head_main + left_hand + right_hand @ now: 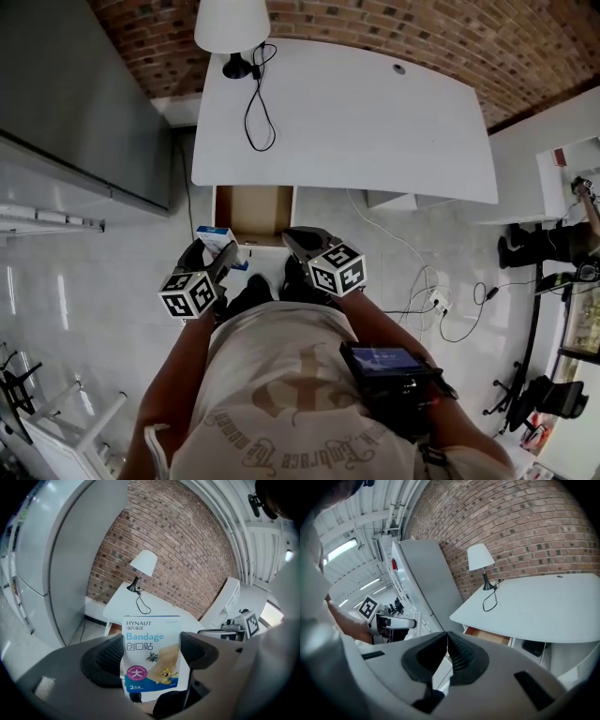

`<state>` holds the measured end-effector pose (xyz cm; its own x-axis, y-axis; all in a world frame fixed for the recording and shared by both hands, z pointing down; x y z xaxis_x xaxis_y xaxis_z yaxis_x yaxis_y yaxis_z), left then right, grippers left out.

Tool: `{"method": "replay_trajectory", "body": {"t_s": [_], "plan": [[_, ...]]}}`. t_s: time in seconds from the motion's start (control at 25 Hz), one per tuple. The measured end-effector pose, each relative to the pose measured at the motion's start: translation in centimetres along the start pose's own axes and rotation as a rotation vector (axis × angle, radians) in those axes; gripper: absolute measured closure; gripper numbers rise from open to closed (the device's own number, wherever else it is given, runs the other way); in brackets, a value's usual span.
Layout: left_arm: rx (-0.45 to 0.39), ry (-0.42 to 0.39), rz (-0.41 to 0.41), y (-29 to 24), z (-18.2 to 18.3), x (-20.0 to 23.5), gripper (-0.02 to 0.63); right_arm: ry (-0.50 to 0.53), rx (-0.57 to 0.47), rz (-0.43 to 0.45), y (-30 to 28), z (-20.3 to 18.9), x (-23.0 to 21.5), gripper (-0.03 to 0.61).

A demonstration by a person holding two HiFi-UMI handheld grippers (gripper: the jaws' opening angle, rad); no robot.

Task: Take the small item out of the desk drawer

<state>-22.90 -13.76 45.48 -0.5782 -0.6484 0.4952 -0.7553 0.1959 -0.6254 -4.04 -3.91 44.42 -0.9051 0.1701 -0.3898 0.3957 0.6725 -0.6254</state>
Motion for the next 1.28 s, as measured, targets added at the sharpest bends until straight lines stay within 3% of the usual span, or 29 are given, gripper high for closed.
{"method": "replay_trajectory", "body": {"t_s": [0.4,0.92,1.28], "plan": [[-0.029,-0.069,-0.001,2.0,1.3,0.1,0.233,0.069,-0.050,-0.008,0.4,2.1,1.7,0.572],[-0.059,-0.249,-0.030,3.8,1.5,-2.2,0.233,0.121,-0.104,-0.007,1.8,2.6,3.7,0.572],[-0.110,-0.279,-0.039,5.6,2.5,-3.1,0.233,0.158,-0.134,-0.008,3.0,3.5,5.4,0.572]]}}
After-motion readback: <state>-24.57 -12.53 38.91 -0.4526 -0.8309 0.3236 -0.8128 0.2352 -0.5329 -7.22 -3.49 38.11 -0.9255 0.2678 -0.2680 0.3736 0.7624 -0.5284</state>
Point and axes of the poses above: the fingertips, and each gripper's own axes: y backward along the fingers, x to its left, z out of its top, the point moved 5 cm from there along y, backward along the fingers, and after that the axes turned 10 degrees about x, right-handed, at the moved point
